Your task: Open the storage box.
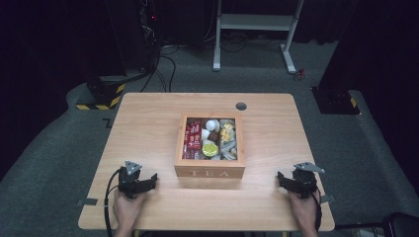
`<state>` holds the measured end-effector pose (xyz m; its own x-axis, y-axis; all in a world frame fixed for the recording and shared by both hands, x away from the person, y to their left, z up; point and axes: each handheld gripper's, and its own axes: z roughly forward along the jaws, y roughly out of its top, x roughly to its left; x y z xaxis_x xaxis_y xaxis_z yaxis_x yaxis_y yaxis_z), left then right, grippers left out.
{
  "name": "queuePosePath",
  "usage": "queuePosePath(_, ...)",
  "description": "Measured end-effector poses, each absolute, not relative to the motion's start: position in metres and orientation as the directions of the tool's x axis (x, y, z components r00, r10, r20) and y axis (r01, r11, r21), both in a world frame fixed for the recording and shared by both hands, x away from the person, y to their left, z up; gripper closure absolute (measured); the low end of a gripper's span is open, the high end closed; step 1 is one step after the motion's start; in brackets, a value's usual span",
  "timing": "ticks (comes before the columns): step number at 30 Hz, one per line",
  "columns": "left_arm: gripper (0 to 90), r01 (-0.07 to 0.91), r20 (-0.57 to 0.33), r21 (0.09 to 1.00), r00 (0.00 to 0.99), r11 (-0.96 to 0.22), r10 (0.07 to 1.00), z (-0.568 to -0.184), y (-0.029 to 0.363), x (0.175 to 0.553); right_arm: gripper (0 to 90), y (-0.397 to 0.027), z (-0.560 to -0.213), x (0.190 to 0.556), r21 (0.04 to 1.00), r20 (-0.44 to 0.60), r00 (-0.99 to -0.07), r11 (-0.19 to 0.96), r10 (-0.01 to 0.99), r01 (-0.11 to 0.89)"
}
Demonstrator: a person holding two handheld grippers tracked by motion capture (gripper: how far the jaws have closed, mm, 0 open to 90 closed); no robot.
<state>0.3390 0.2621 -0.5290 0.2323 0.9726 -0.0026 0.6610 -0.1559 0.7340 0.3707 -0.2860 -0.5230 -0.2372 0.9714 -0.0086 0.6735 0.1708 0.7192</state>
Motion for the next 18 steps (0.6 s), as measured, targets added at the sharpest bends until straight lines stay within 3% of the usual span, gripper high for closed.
queuePosePath(10,18.8,0.654,-0.001,0.737,0.258,-0.173,0.966,-0.5288,0.2636,0.3396,24.0,-0.2861,-0.5230,0.3706,0.719,-0.009,-0.238,0.171,0.971,0.674)
queuePosePath(18,29.5,0.651,-0.012,0.740,0.265,-0.170,0.964,-0.5263,0.2649,0.3382,23.9,-0.2862,-0.5230,0.3704,0.719,-0.010,-0.239,0.173,0.971,0.673)
